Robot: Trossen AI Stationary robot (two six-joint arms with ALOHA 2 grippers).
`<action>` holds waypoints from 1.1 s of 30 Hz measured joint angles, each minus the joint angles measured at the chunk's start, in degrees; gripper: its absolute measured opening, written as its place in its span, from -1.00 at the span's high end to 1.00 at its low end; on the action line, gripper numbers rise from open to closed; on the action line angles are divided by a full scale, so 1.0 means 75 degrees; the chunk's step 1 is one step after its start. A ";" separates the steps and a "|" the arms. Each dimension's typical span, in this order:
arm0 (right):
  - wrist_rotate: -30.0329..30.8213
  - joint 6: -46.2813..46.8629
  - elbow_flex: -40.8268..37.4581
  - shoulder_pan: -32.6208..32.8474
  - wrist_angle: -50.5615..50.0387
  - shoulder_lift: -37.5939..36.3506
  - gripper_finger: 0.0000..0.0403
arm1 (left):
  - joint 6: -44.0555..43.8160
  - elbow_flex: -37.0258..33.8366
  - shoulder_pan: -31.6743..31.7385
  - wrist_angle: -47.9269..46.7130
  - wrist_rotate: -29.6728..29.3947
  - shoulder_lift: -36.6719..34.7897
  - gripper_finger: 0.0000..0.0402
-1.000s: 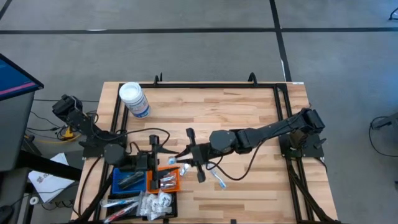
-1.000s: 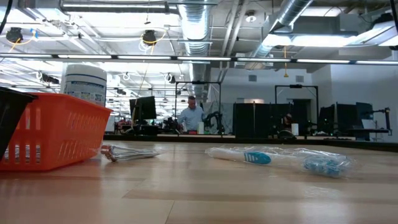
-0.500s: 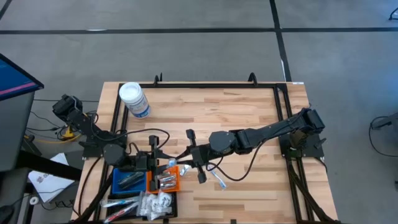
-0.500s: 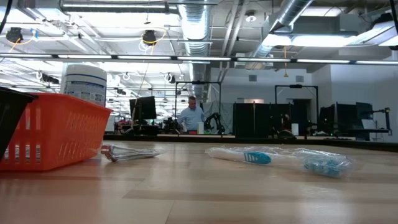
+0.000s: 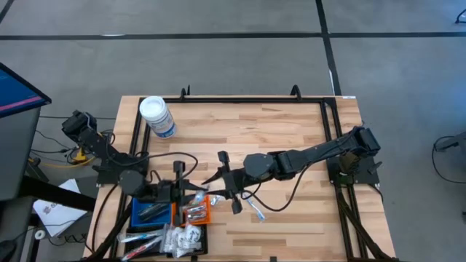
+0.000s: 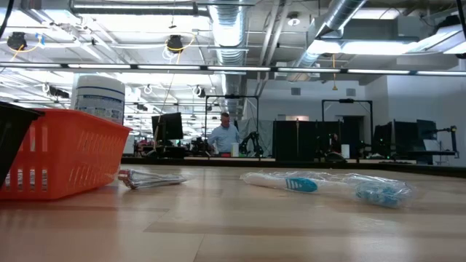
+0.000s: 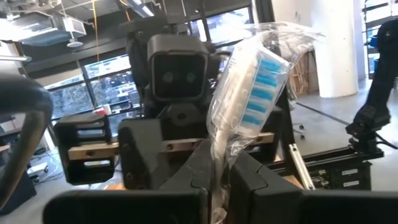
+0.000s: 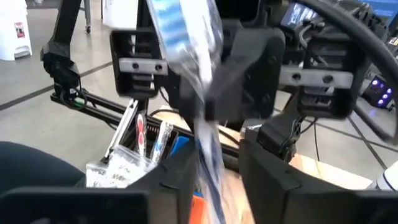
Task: Pick & Place Travel size toiletries
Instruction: Put the top blue toothbrush into the left black basket
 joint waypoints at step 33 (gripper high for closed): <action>0.0000 0.0181 0.0005 -0.0252 -0.2838 -0.0903 -0.19 | -0.6621 0.1684 -0.0714 -0.7027 -0.0848 -0.0175 0.97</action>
